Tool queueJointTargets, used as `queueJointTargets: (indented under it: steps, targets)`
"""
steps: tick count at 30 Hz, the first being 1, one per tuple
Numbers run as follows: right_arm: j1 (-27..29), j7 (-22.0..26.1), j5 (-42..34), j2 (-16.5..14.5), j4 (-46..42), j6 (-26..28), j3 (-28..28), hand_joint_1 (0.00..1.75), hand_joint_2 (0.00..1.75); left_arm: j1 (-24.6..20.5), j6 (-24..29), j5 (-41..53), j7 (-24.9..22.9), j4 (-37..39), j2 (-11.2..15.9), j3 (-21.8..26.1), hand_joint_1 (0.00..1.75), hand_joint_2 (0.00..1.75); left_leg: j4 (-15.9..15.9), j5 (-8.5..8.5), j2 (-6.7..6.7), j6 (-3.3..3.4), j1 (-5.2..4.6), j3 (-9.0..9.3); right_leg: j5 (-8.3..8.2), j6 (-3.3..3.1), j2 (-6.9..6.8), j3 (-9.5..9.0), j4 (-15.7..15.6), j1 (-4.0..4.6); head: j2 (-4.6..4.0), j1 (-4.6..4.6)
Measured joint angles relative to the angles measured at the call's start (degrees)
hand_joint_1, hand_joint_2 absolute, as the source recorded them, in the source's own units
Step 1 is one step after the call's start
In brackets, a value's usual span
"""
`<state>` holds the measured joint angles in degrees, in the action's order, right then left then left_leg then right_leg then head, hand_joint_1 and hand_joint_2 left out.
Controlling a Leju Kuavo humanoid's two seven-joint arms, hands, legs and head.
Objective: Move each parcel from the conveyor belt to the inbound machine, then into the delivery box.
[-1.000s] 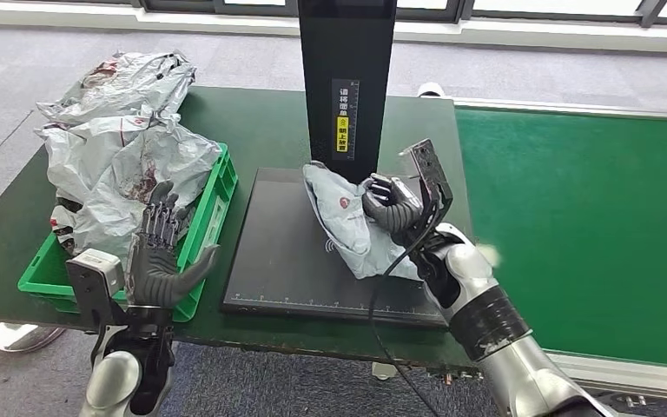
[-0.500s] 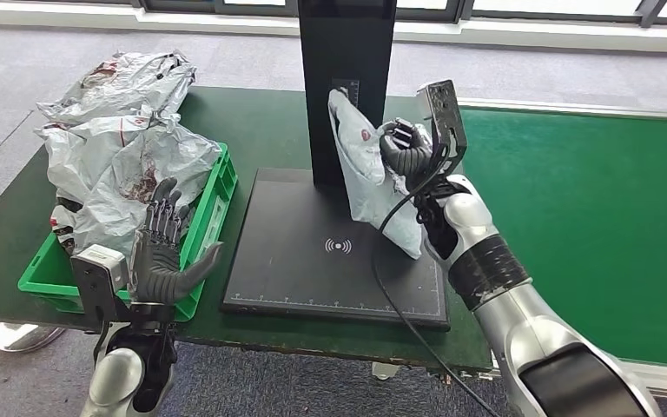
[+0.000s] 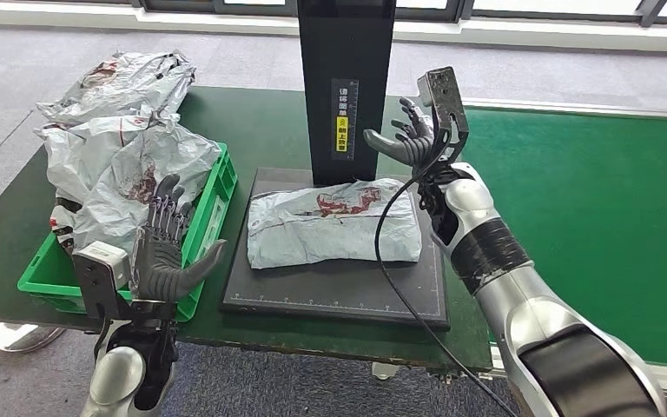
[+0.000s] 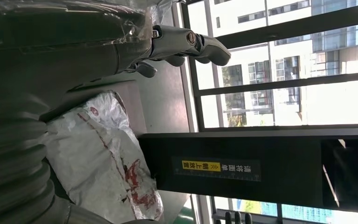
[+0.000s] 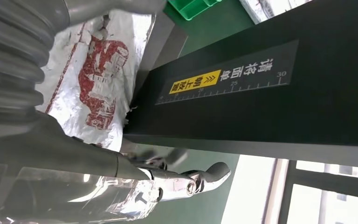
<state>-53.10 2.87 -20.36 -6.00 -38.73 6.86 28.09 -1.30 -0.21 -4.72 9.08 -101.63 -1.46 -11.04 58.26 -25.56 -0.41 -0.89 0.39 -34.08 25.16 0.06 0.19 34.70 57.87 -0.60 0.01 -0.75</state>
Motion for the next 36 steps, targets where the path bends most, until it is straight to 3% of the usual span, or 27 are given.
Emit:
queueJointTargets:
  steps: [6,10,15,25,31,36]
  targets:
    - [0.0,-0.4,0.3,0.0,0.2,-0.5,0.0,0.00,1.75,-0.1,-0.2,0.0,-0.1,0.0,0.0,0.0,0.00,1.75,0.0,0.00,0.01,0.00,0.00,0.00,0.00,0.00,0.01,0.00,0.0,0.00,0.01,0.01]
    - [0.3,-4.5,2.9,0.0,0.7,-8.3,0.0,0.00,1.75,-1.0,-1.5,0.0,-0.6,0.1,0.0,0.0,0.00,1.75,0.0,0.00,0.00,0.00,0.00,0.00,0.00,0.00,0.01,0.00,0.0,0.00,0.01,-0.01]
    - [2.8,-2.3,4.0,0.2,-2.6,-16.0,0.0,0.00,1.75,-1.1,-2.1,0.7,-0.7,0.2,0.0,0.0,0.00,1.75,0.0,0.00,0.00,0.00,0.01,0.01,0.00,-0.01,0.02,0.01,0.0,0.02,0.01,0.01]
    - [26.3,4.3,12.8,6.2,-42.7,-12.6,-3.6,0.00,1.75,6.8,-1.2,4.3,2.2,-3.9,-0.3,2.2,0.00,1.75,0.0,-0.31,-0.03,-0.01,0.00,0.02,0.30,-0.02,-0.03,0.00,0.0,0.00,0.01,0.00]
    - [45.7,9.3,14.3,7.3,-59.4,-10.5,-9.1,0.00,1.75,10.7,-0.4,11.8,2.3,-6.0,-1.4,2.8,0.00,1.75,0.0,-0.56,-0.20,0.03,0.00,0.08,0.56,0.06,-0.23,-0.17,-0.1,0.00,0.00,0.01]
    - [54.3,9.5,15.2,7.3,-66.4,-8.6,-12.5,0.00,1.75,11.5,-0.4,15.7,1.4,-6.2,-2.2,2.8,0.00,1.75,0.0,-0.61,-0.14,-0.02,0.00,0.12,0.60,0.03,-0.18,-0.14,-0.1,0.00,0.00,0.00]
